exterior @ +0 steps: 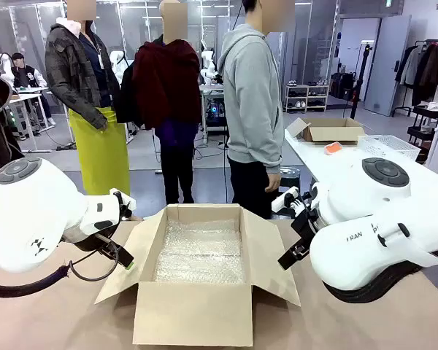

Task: Pack the glasses set securely to prepare it for shipping.
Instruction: Place the Glasses case inside the Package Box.

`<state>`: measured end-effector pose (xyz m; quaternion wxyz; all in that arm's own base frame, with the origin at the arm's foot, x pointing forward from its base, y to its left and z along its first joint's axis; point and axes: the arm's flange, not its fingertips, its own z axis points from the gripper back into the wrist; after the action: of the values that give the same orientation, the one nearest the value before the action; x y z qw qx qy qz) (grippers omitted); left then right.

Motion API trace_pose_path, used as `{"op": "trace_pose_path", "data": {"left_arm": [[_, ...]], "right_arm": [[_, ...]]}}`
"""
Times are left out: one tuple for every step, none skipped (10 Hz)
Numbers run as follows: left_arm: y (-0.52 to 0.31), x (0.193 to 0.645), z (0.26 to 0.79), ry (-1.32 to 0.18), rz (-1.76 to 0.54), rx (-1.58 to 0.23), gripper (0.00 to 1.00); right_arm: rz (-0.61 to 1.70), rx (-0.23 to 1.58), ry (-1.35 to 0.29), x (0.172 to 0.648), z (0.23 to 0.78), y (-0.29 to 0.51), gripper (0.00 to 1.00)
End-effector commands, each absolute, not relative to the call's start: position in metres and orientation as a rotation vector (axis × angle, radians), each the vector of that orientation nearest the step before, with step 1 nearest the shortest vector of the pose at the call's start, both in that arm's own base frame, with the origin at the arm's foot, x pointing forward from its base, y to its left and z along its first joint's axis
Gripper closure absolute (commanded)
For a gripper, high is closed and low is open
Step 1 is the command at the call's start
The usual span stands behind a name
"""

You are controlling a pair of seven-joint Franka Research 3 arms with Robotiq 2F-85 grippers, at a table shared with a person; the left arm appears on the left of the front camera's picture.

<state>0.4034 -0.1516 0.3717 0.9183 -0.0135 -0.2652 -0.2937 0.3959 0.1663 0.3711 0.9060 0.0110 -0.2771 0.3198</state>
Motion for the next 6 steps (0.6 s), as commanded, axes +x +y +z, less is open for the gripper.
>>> {"op": "trace_pose_path", "data": {"left_arm": [[-0.1517,0.4034,0.3717,-0.545,-0.604,-0.028,0.0],[-0.1517,0.4034,0.3717,-0.545,-0.604,-0.028,0.0],[-0.1517,0.4034,0.3717,-0.545,-0.604,-0.028,0.0],[-0.1517,0.4034,0.3717,-0.545,-0.604,-0.028,0.0],[-0.1517,0.4034,0.3717,-0.545,-0.604,-0.028,0.0],[-0.1517,0.4034,0.3717,-0.545,-0.604,-0.028,0.0]], "right_arm": [[0.66,0.023,-0.572,0.3959,0.3711,0.1663,0.0],[0.66,0.023,-0.572,0.3959,0.3711,0.1663,0.0],[0.66,0.023,-0.572,0.3959,0.3711,0.1663,0.0],[0.66,0.023,-0.572,0.3959,0.3711,0.1663,0.0],[0.66,0.023,-0.572,0.3959,0.3711,0.1663,0.0],[0.66,0.023,-0.572,0.3959,0.3711,0.1663,0.0]]}}
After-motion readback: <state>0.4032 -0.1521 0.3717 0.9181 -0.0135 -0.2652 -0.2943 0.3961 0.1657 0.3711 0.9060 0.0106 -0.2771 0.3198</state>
